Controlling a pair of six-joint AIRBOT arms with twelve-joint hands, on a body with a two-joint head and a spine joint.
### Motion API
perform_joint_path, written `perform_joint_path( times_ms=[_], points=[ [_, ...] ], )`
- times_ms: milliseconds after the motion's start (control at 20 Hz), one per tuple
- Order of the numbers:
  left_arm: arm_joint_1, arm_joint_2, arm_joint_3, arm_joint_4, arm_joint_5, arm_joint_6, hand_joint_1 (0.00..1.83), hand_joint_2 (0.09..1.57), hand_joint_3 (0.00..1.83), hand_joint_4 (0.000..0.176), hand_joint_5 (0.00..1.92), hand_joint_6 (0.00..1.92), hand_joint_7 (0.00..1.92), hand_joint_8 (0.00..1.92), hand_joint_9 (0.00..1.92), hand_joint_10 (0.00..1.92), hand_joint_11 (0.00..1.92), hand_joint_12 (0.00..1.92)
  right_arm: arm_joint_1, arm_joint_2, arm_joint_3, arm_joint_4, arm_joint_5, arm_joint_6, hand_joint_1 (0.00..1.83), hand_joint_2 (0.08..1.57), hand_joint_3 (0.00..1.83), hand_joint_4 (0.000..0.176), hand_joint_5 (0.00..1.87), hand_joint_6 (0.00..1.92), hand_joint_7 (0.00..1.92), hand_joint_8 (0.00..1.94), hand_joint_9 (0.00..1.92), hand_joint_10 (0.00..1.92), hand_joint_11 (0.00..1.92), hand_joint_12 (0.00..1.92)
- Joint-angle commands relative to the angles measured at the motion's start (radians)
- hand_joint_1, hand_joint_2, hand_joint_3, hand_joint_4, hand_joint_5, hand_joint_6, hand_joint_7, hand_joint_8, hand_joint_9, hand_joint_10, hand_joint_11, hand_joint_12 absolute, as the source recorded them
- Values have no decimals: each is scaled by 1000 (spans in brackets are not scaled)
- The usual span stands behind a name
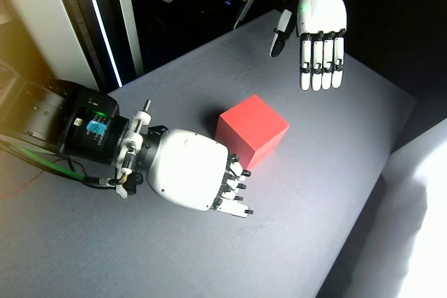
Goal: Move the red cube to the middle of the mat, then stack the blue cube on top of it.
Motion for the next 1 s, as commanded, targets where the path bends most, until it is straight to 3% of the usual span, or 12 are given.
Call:
perform_joint_path(
  times_ms=[0, 350, 600, 650, 750, 950],
  points=[
    [-10, 15, 5, -25, -58, 4, 531, 1016, 0, 0, 88, 3, 122, 5, 123, 4, 0, 253, 12, 4, 7, -12, 112, 11, 1122, 999, 5, 0, 725, 0, 824, 0, 783, 0, 106, 1258],
    [-10, 14, 6, -26, -56, 4, 573, 999, 0, 0, 101, 1, 122, 0, 138, 2, 0, 326, 3, -27, 33, -48, 106, 58, 1122, 1002, 3, 0, 725, 1, 820, 1, 771, 1, 100, 1248],
    [-10, 15, 5, -27, -54, 4, 580, 997, 0, 0, 76, 1, 114, 1, 135, 2, 0, 250, 7, -14, 34, -74, 113, 61, 1101, 1010, 2, 0, 710, 3, 795, 2, 751, 2, 78, 1258],
    [-10, 15, 5, -27, -53, 4, 576, 987, 1, 0, 119, 6, 144, 1, 179, 3, 0, 415, 7, -4, 34, -86, 124, 65, 1088, 1017, 4, 0, 694, 0, 782, 0, 740, 0, 68, 1261],
    [-10, 15, 5, -28, -53, 4, 566, 1004, 4, 0, 102, 2, 124, 5, 147, 2, 0, 306, 8, 27, 34, -130, 148, 119, 1076, 1018, 3, 0, 692, 0, 784, 0, 731, 0, 67, 1258],
    [-10, 15, 3, -28, -53, 5, 576, 1015, 3, 0, 84, 0, 112, 2, 137, 2, 0, 278, 20, 104, 34, -224, 210, 297, 1083, 1017, 1, 0, 709, 5, 807, 7, 746, 9, 55, 1278]
  ],
)
